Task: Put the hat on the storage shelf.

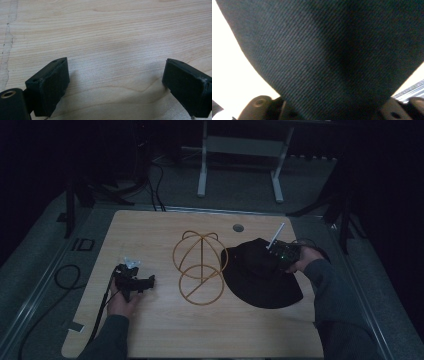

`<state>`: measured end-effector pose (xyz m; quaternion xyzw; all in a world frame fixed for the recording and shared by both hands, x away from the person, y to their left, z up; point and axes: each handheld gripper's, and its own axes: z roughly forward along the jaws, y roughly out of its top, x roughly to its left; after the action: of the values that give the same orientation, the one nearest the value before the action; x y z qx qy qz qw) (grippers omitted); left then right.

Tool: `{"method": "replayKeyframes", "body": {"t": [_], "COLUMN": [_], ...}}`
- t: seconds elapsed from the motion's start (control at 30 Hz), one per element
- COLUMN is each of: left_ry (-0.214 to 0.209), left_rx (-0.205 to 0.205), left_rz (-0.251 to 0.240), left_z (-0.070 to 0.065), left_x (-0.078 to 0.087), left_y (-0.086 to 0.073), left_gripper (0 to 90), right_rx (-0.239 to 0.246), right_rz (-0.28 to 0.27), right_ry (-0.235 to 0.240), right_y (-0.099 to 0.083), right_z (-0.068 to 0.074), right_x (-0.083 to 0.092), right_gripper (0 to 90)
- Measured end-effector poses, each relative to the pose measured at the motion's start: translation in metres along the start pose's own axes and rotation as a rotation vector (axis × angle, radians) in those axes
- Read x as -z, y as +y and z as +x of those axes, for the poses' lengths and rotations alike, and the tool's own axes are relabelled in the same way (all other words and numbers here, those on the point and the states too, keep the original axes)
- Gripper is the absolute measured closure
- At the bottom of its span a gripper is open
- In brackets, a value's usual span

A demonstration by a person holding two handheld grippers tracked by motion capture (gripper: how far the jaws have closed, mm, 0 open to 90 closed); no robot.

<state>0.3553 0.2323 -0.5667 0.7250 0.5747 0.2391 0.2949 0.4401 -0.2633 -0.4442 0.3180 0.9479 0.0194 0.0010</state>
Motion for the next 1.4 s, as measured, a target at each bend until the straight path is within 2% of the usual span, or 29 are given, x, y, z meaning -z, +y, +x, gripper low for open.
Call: {"method": "replayKeyframes", "body": {"t": [0.07, 0.2, 0.7, 1.13, 1.4], "left_ry": [0.000, 0.000, 0.000, 0.000, 0.000], "left_rx": [0.000, 0.000, 0.000, 0.000, 0.001], "left_rz": [0.000, 0.000, 0.000, -0.001, -0.001], "left_z": [0.000, 0.000, 0.000, 0.000, 0.000], "left_x": [0.000, 0.000, 0.000, 0.000, 0.000], "left_y": [0.000, 0.000, 0.000, 0.000, 0.000], "left_gripper": [7.5, 7.5, 7.5, 7.5, 7.5], "right_rx": [0.009, 0.012, 0.045, 0.040, 0.015], "right_rz": [-0.002, -0.019, -0.074, -0.169, -0.236], "right_ry": [-0.008, -0.016, -0.036, -0.020, -0.001], "right_y": [0.002, 0.003, -0.007, -0.015, -0.023], "right_z": [0.002, 0.003, 0.005, 0.003, -0.003], "right_x": [0.001, 0.005, 0.022, 0.044, 0.057], "right_gripper": [80.8, 83.8, 84.8, 84.8, 84.8]}}
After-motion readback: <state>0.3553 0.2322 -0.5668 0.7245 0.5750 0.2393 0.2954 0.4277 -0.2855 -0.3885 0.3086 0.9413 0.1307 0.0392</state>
